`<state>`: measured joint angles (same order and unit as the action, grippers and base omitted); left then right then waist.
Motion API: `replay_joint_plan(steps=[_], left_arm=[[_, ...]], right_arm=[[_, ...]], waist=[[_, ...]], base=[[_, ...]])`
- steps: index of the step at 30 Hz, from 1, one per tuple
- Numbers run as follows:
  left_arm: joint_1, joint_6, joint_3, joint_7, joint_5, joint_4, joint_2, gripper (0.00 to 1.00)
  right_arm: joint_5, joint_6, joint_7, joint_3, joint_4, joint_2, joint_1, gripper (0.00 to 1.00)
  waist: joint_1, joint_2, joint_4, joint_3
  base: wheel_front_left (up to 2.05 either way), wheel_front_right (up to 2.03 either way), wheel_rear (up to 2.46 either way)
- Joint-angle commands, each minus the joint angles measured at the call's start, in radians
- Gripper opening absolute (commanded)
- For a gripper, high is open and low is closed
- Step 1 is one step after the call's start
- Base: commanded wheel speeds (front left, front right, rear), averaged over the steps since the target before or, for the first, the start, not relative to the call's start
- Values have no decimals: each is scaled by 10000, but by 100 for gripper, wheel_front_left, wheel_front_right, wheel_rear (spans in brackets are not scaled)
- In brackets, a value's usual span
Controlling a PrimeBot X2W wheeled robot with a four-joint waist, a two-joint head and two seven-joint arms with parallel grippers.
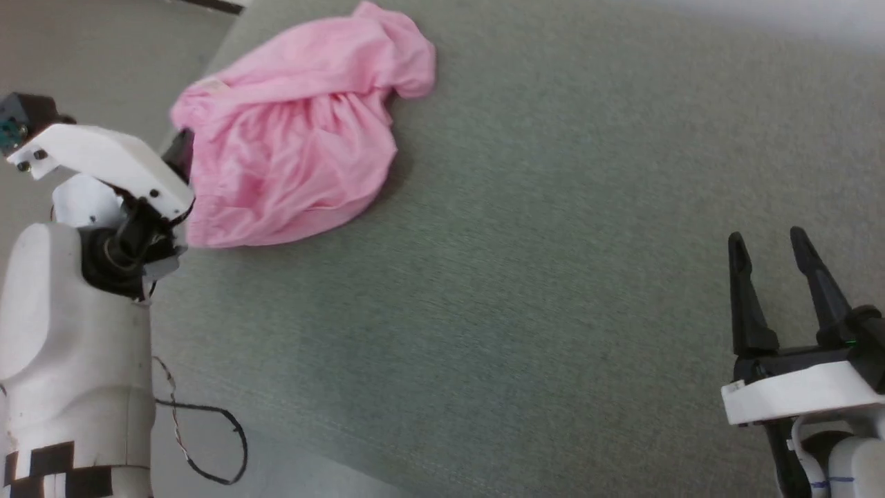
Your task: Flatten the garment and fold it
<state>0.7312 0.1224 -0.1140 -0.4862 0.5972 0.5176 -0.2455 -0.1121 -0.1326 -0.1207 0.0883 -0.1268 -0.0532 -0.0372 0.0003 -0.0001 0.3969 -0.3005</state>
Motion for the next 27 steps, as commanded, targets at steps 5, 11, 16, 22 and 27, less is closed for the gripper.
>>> replay_joint_plan(steps=[5,11,16,22,27], left_arm=[[227,946,139,-1539,-87,417,-148,100],[94,1451,302,-2234,-78,703,57,100],[9,1401,350,-2142,-2,779,196,93],[-56,1156,337,-733,-230,736,170,0],[335,807,34,1342,-367,564,28,0]], right_arm=[[30,19,147,183,-402,-180,-91,100],[-52,19,225,295,-642,-358,-176,100],[-108,19,274,271,-688,-442,-249,100],[-167,19,280,256,-611,-413,-215,100],[-241,19,196,174,-336,-350,-173,100]], waist=[[-3,1,-1134,-1585],[-3,1,-1084,-1927],[-3,1,-976,-2021],[-3,1,-864,-1896],[-3,1,-858,-1427]], base=[[0,0,0],[0,0,0],[0,0,0],[0,0,0],[0,0,0]])
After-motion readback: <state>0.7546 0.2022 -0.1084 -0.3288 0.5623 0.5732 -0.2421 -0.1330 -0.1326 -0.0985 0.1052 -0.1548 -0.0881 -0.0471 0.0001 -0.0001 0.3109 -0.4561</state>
